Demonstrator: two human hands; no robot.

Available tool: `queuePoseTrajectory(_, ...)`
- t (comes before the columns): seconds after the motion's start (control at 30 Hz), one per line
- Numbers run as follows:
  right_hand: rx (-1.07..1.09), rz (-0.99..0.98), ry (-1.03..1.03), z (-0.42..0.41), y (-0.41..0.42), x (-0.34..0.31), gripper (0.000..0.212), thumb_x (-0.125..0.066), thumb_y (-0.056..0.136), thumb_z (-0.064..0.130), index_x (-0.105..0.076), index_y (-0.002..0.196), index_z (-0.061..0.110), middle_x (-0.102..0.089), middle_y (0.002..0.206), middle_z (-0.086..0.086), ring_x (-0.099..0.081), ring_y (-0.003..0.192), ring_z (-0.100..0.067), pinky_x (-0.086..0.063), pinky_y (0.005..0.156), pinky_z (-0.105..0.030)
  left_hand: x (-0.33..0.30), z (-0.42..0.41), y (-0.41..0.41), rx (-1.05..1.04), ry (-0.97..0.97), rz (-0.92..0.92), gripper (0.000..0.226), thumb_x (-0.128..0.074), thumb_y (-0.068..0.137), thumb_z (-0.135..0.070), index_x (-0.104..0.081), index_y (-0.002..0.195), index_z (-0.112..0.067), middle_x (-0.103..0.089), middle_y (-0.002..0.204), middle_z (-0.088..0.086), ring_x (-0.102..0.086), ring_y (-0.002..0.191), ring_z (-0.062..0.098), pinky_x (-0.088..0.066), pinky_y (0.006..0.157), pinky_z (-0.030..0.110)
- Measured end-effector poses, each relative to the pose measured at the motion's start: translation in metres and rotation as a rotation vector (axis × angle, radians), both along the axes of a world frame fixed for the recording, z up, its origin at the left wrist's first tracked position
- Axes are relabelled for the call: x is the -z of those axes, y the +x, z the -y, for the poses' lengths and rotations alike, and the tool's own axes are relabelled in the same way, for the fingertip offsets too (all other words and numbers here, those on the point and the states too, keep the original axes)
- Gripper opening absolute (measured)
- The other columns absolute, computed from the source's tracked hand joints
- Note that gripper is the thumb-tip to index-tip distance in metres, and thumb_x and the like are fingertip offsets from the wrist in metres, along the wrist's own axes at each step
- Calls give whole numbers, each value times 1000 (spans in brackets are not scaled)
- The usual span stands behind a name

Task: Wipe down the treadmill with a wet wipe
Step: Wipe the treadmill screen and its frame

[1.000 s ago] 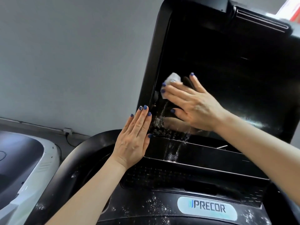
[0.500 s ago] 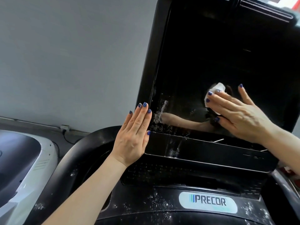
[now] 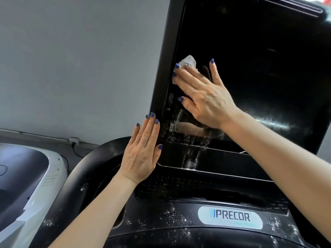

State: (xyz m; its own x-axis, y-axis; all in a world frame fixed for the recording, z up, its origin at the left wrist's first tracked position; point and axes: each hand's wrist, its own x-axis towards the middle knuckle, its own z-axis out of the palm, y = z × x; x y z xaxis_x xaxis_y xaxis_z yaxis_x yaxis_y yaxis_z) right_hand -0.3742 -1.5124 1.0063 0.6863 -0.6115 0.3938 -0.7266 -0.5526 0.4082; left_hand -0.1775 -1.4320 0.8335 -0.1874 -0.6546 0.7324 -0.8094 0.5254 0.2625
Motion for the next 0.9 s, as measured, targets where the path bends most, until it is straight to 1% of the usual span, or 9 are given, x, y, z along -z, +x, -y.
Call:
queuePoseTrajectory(0.1,24,63,-30,-11,7,19,60,-38,105,40,-26,159,16,-19,167,-2,-16,155,-20,2,123,-60,3,-2,2,1,-2,12,56,-26,111,-31,-16,157,-1,-15,166,15,-16,155,26,-13,127,41)
queuePoseTrajectory(0.2,23,83,3,-29,7,38,62,-39,104,40,-27,159,15,-18,168,-3,-15,155,-20,2,124,-59,2,-1,2,5,-20,-1,55,-30,110,-28,-21,155,1,-18,164,18,-19,154,28,-15,127,41)
queuePoseTrajectory(0.4,-23,-2,86,-68,-2,78,63,-41,103,40,-24,160,18,-16,168,0,-10,156,-17,-1,125,-57,3,-1,2,2,-25,-17,54,-31,110,-27,-22,154,3,-19,164,19,-17,155,28,-15,126,42)
queuePoseTrajectory(0.5,-61,-74,124,-79,-15,92,65,-40,101,38,-21,160,22,-13,169,3,-8,156,-15,4,125,-53,4,0,2,4,-32,-3,54,-29,110,-27,-21,154,3,-19,164,20,-15,155,27,-15,126,42)
queuePoseTrajectory(0.63,-140,-279,98,-64,-31,75,63,-37,101,40,-19,159,27,-13,167,6,-11,155,-15,8,124,-55,4,0,2,6,-25,2,54,-29,110,-27,-20,155,3,-19,164,20,-14,155,27,-15,127,41)
queuePoseTrajectory(0.67,-149,-287,90,-56,-32,64,61,-37,101,40,-21,158,28,-15,166,7,-12,154,-14,9,123,-55,5,0,1,6,-24,-3,54,-29,110,-26,-21,155,3,-19,164,20,-15,155,27,-15,127,41)
queuePoseTrajectory(0.73,-132,-226,71,-38,-33,41,58,-37,101,39,-25,157,28,-20,164,7,-14,152,-12,12,122,-55,5,-1,1,5,-24,-13,54,-29,109,-26,-20,155,3,-19,164,19,-14,155,26,-15,127,41)
queuePoseTrajectory(0.8,-88,-165,43,-24,-32,24,57,-35,103,38,-25,159,26,-20,166,6,-14,154,-14,13,121,-57,5,-1,0,7,-24,-18,54,-27,110,-27,-19,155,2,-17,164,18,-13,156,25,-15,127,41)
queuePoseTrajectory(0.9,-40,-74,14,-18,-28,22,57,-35,105,38,-24,160,24,-19,167,4,-17,154,-16,11,121,-60,5,-1,1,9,-21,-18,54,-26,110,-28,-18,156,1,-16,165,16,-11,156,24,-14,127,40)
